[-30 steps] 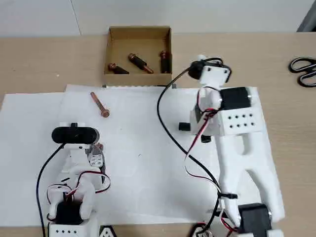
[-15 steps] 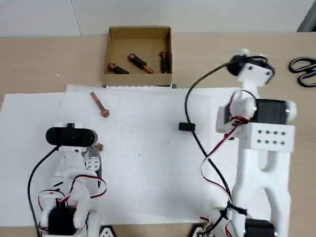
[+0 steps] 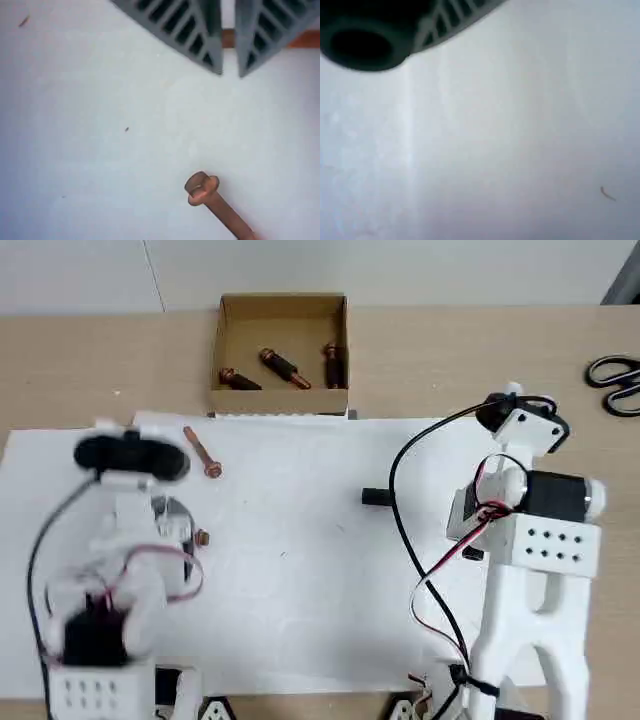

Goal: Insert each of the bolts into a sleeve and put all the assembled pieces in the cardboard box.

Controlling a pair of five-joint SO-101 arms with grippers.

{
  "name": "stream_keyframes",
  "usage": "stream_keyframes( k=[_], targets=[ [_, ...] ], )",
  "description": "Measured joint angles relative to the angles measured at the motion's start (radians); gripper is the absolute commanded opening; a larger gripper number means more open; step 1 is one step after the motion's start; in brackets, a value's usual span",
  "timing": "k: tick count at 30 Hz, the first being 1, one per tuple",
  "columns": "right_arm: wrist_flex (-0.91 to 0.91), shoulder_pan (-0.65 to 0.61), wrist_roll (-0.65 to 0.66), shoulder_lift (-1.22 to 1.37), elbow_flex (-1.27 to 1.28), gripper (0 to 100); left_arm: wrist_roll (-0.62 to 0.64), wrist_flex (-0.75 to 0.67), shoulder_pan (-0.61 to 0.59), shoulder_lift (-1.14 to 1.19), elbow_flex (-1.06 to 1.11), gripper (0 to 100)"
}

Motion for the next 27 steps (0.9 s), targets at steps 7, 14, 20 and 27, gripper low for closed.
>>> stream_keyframes(
  k=[7,14,20,27],
  targets=[
    [-0.005,0.008,0.0,-0.038,0.055,0.6,-0.333,0.178,0.0,0.367,-0.347,1],
    [-0.005,0.008,0.0,-0.041,0.063,0.6,-0.689,0.259,0.0,0.522,-0.381,1],
    [-0.005,0.008,0.0,-0.041,0.063,0.6,-1.115,0.341,0.0,0.537,-0.381,1],
    [-0.005,0.008,0.0,-0.041,0.063,0.6,-1.359,0.354,-0.021,0.537,-0.31,1]
  ],
)
